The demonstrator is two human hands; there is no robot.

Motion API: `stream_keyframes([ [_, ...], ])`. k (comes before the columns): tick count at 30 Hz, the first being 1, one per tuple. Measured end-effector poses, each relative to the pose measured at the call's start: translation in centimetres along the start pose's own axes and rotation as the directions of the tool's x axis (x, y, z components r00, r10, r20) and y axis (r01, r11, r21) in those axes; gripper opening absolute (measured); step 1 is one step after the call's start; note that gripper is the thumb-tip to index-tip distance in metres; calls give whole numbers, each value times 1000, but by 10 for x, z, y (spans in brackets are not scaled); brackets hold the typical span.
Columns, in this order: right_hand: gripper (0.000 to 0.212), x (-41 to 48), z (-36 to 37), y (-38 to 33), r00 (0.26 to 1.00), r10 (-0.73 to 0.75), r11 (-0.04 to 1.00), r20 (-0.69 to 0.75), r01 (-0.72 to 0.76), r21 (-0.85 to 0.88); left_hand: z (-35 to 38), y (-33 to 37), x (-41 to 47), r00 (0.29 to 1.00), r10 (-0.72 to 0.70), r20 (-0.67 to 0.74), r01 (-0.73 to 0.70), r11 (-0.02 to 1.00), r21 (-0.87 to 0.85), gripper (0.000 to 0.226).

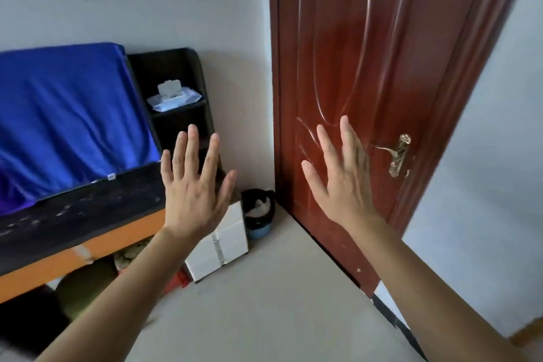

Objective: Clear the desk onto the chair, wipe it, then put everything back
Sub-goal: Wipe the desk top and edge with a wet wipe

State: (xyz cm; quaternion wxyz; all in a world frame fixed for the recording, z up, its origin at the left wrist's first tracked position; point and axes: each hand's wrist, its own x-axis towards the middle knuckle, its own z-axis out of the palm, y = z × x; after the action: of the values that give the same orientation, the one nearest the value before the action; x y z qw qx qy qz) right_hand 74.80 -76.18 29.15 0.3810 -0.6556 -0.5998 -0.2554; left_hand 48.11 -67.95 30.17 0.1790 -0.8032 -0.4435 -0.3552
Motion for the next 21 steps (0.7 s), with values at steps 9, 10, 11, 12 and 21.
stream_keyframes([
  [9, 68, 75, 154, -92, 987, -70, 988, 147, 48, 147, 44, -154, 37, 988, -154, 32, 152, 986, 62, 64],
  [10, 68, 82, 169, -92, 984, -76, 987, 161, 51, 151, 54, -164, 41, 985, -166, 47, 163, 984, 67, 64],
  [11, 68, 89, 185, -92, 981, -83, 986, 175, 55, 157, 64, -173, 44, 982, -175, 66, 171, 983, 71, 64],
  [12, 68, 96, 203, -90, 978, -92, 984, 187, 60, 169, 77, -182, 48, 980, -178, 89, 171, 982, 75, 64],
  [21, 69, 179, 373, -50, 947, -109, 948, 303, 7, 319, 203, -245, 132, 955, -197, 223, 157, 970, 184, 66],
])
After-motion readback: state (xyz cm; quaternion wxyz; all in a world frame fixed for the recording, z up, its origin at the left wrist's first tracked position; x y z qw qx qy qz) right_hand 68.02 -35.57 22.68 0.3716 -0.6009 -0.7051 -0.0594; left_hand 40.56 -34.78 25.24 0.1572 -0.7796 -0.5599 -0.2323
